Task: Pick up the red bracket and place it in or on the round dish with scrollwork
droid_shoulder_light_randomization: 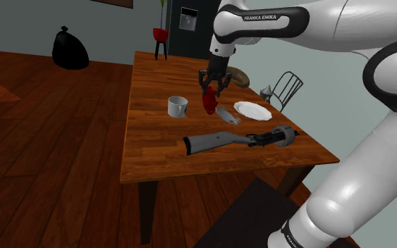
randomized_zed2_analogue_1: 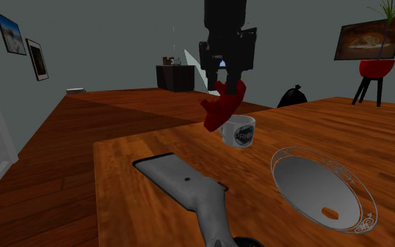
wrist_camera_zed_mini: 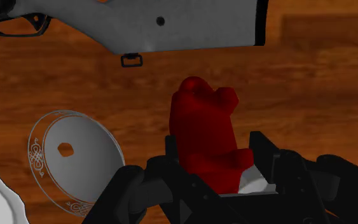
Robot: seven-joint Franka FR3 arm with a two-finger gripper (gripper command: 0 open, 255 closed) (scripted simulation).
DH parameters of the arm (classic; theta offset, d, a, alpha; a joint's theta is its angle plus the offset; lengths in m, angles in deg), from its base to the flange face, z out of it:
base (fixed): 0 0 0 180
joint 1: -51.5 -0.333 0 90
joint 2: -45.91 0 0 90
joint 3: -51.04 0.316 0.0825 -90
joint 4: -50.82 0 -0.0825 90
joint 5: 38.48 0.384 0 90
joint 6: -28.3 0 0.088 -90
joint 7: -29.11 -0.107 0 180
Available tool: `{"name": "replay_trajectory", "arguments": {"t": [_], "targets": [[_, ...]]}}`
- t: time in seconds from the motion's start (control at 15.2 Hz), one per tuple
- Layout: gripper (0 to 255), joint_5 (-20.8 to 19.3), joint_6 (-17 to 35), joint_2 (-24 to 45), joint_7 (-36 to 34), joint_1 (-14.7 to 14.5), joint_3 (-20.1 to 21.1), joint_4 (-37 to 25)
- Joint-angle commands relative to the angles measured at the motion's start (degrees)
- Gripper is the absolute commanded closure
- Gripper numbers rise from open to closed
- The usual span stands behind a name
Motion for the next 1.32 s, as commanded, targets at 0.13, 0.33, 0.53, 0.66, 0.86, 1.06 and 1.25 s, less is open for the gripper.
{"name": "replay_trajectory", "arguments": {"t": [0.13, 0.33, 0.53, 0.66, 0.86, 1.06, 1.25], "targets": [[255, -0.2, -0.9, 2.4, 5.3, 2.5, -2.8, -3.3], [255, -0.2, -1.7, 4.7, 9.2, 4.5, -4.6, -6.4], [255, 0.0, -2.7, 7.5, 12.9, 6.4, -6.4, -10.2], [255, 0.3, -3.5, 9.7, 15.4, 7.8, -7.5, -13.2], [255, 0.9, -5.3, 14.0, 19.4, 10.2, -9.2, -19.2], [255, 0.8, -2.8, 13.7, 19.4, 10.2, -9.1, -16.5], [255, 0.8, -0.5, 13.5, 19.4, 10.2, -9.1, -13.9]]}}
